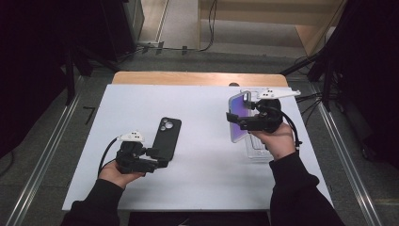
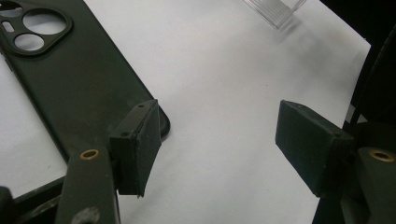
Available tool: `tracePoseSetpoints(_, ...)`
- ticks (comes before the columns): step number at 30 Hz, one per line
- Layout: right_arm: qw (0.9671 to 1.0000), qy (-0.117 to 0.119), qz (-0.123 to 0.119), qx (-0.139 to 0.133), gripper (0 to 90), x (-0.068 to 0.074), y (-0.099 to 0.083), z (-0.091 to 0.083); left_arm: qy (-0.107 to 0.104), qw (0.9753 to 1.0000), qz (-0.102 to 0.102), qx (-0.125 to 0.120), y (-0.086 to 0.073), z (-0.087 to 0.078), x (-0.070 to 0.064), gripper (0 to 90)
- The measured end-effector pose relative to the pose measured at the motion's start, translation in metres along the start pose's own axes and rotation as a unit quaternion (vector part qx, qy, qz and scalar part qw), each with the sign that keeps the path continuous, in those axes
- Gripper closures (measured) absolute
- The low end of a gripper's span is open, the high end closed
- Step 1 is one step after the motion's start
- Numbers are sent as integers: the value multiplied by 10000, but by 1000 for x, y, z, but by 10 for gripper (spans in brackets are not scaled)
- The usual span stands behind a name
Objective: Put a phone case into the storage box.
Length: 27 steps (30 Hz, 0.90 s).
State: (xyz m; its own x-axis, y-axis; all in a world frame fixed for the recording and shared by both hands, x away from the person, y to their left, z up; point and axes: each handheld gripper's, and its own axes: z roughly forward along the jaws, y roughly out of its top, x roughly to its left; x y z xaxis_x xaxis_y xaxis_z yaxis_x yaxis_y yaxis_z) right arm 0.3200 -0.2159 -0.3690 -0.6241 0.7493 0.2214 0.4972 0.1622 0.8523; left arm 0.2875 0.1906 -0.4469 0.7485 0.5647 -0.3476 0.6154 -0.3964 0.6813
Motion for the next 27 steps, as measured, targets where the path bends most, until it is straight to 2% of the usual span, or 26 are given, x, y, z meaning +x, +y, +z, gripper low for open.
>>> tracePoseSetpoints(8, 9984, -494, 209, -152, 162, -19, 3, -7, 70, 10000, -9, -14, -5, -3, -1, 312)
tracePoseSetpoints(11, 9972, -666, 264, -225, 162, -27, 3, -8, 144, 9997, -186, 4, -5, -4, -1, 312)
tracePoseSetpoints(17, 9936, -983, 461, -323, 162, -46, 4, -11, 203, 9997, -141, -25, -7, -5, 1, 312)
tracePoseSetpoints(24, 9896, -1234, 653, -348, 162, -67, 4, -3, 174, 9998, -105, -61, -6, -4, 0, 313)
tracePoseSetpoints(27, 9883, -1269, 761, -369, 162, -76, 3, -1, 155, 9998, -115, -83, -6, -3, 0, 313)
